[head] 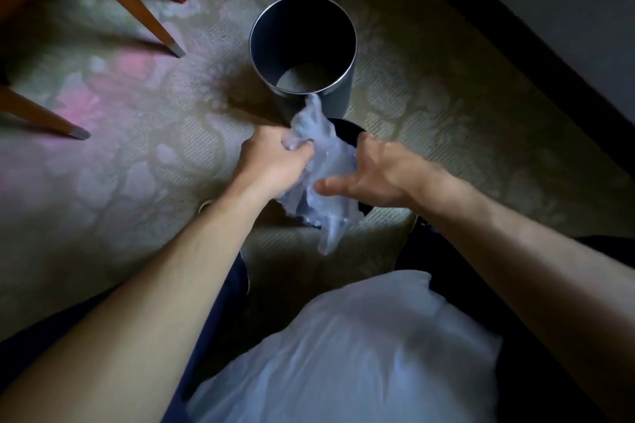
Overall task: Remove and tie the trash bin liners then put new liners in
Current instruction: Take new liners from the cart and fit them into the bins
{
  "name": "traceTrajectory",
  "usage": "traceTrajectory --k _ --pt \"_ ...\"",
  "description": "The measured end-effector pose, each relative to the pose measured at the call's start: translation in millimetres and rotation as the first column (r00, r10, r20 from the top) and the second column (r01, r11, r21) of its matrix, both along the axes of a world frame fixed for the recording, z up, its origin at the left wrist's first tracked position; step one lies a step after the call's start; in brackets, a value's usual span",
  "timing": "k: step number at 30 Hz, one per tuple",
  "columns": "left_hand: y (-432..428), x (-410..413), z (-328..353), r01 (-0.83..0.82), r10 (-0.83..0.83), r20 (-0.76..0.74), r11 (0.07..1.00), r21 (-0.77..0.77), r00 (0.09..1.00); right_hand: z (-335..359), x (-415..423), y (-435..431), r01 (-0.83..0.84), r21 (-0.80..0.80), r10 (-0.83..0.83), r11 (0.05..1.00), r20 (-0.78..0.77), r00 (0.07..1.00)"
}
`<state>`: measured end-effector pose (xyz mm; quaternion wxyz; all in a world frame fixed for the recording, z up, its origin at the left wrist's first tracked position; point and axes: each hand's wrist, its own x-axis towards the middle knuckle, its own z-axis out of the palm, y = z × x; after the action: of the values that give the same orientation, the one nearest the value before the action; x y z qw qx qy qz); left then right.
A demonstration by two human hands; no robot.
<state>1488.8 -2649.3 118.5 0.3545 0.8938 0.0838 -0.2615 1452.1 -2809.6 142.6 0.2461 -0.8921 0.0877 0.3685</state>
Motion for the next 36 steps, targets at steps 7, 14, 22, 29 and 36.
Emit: traceTrajectory --k 7,14,22,29,36 --pt "9.9 2.8 -13.3 0.086 -0.09 0.059 0.994 0.073 0.994 -2.1 18.3 -6.1 0.039 0.329 -0.018 0.943 -0.067 0.998" --pt "18.5 6.8 -9.1 0.128 -0.139 0.115 0.987 0.095 0.984 -24.0 17.8 3.3 -0.046 -0.205 0.065 0.978 0.089 0.994" --pt "46.4 13.5 -7.0 0.197 -0.205 0.032 0.967 0.162 0.978 -17.5 30.9 -29.9 0.3 -0.202 -0.218 0.932 0.349 0.911" --pt "53.2 15.6 -18.7 0.133 -0.126 -0.053 0.98 0.149 0.991 -1.7 3.4 13.2 -0.436 -0.114 0.391 0.892 0.678 0.622" --pt "62.5 14.6 -24.0 0.077 -0.056 -0.158 0.988 0.13 0.986 -43.6 -7.0 -9.3 -0.685 -0.099 0.691 0.722 0.05 0.721"
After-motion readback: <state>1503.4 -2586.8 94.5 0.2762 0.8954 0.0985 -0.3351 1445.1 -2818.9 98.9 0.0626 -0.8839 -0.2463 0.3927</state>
